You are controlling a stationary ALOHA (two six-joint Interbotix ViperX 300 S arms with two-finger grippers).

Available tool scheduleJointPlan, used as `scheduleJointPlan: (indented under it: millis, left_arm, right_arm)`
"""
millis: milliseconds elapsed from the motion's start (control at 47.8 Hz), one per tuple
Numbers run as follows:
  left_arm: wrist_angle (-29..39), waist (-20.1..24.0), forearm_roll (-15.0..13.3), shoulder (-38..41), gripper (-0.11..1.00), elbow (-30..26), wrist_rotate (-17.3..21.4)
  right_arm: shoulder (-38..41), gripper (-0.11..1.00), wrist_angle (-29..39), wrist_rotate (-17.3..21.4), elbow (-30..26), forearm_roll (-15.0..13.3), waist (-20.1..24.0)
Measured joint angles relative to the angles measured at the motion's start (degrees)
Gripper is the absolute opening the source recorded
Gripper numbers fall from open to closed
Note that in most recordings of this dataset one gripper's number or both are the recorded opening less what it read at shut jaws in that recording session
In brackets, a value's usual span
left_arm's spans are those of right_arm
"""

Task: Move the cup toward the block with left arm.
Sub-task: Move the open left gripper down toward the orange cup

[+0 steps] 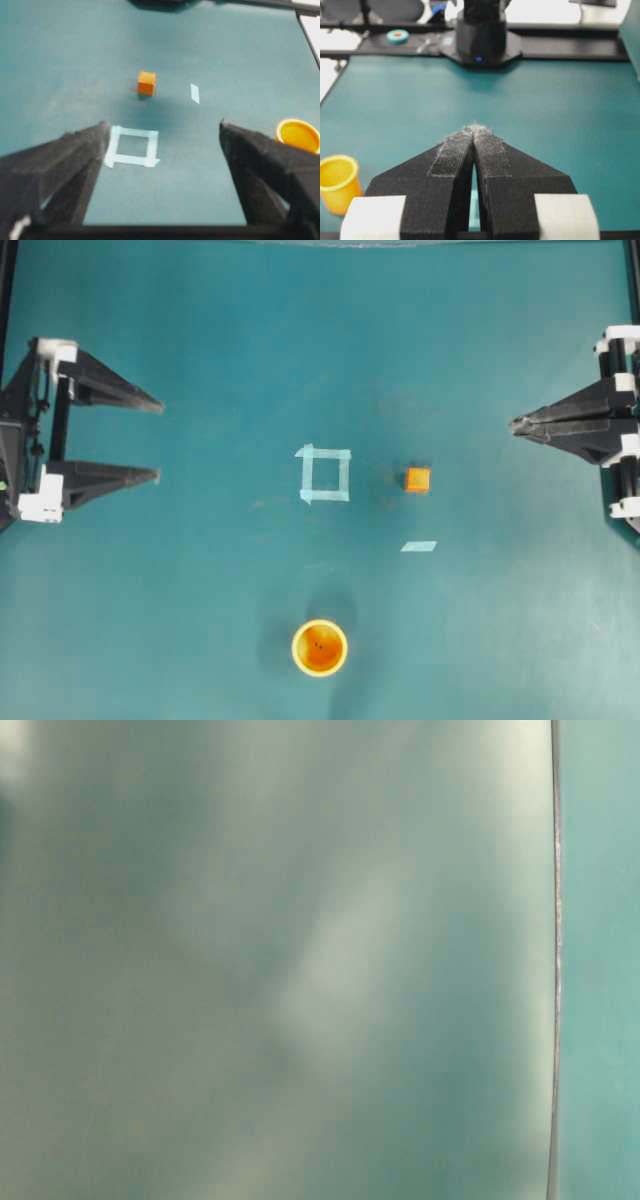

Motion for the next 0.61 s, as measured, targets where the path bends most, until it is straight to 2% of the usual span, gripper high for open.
scheduleJointPlan:
  millis: [335, 607]
  left_arm:
    - [3.69, -7.12, 0.00, 8.96, 0.88, -4.48, 0.09]
    - [3.96, -12.92, 0.18, 21.27, 0.89, -10.55, 0.18]
  right_arm:
    - [0.00, 0.00, 0.26, -0.09, 0.00, 0.09, 0.09]
    - [0.00, 0.00, 0.53, 0.00, 0.00, 0.09, 0.00]
